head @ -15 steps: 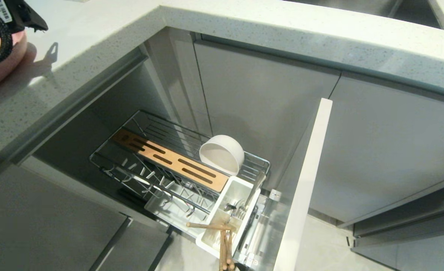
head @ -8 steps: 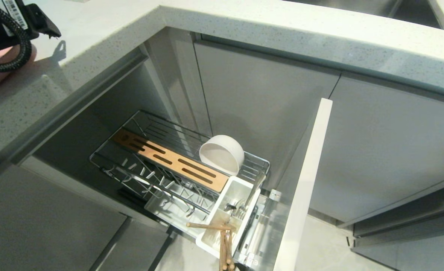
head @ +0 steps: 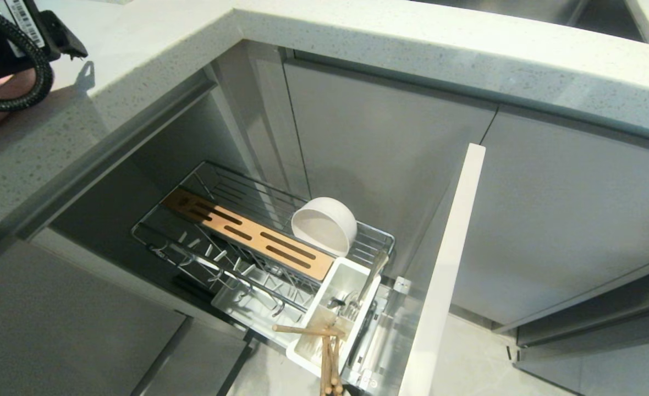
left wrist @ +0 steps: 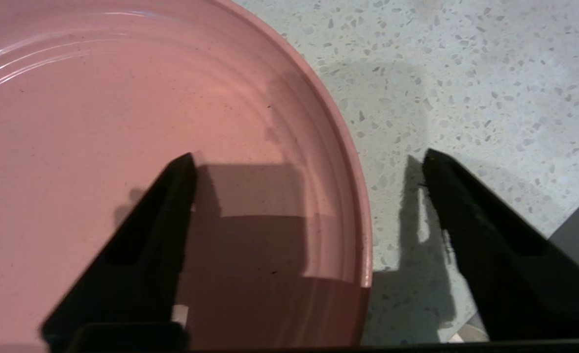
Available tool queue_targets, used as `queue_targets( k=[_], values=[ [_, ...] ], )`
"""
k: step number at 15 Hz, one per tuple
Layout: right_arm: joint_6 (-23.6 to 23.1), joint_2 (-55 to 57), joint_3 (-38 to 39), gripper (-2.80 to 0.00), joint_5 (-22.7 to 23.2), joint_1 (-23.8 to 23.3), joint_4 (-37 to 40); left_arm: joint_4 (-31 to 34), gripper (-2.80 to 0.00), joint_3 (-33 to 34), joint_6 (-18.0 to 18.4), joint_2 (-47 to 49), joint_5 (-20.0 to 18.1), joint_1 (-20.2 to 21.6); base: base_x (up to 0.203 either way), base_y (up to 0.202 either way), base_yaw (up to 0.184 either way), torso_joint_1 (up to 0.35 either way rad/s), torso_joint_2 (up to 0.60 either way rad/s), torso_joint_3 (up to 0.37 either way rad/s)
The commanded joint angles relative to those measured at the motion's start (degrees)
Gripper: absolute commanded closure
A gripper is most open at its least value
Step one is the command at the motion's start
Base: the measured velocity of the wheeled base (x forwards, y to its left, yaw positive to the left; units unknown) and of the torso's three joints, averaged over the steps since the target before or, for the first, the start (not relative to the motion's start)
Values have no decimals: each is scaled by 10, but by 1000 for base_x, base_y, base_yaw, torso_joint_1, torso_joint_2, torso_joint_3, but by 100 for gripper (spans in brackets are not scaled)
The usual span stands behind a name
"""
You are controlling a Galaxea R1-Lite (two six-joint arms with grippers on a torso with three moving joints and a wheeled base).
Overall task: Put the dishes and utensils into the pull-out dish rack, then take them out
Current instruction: Pick up the plate and place it in the cupboard
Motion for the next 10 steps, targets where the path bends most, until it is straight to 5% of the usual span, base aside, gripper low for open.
queue_targets(
  k=[1, 10],
  values=[
    [0, 0, 1, 0, 0, 0, 0, 4, 0, 0, -2, 2, 2, 0, 0, 0, 0, 0, 0, 0],
    [0, 0, 1, 0, 0, 0, 0, 4, 0, -6, -1, -1, 4, -1, 0, 0, 0, 0, 0, 0]
  ],
)
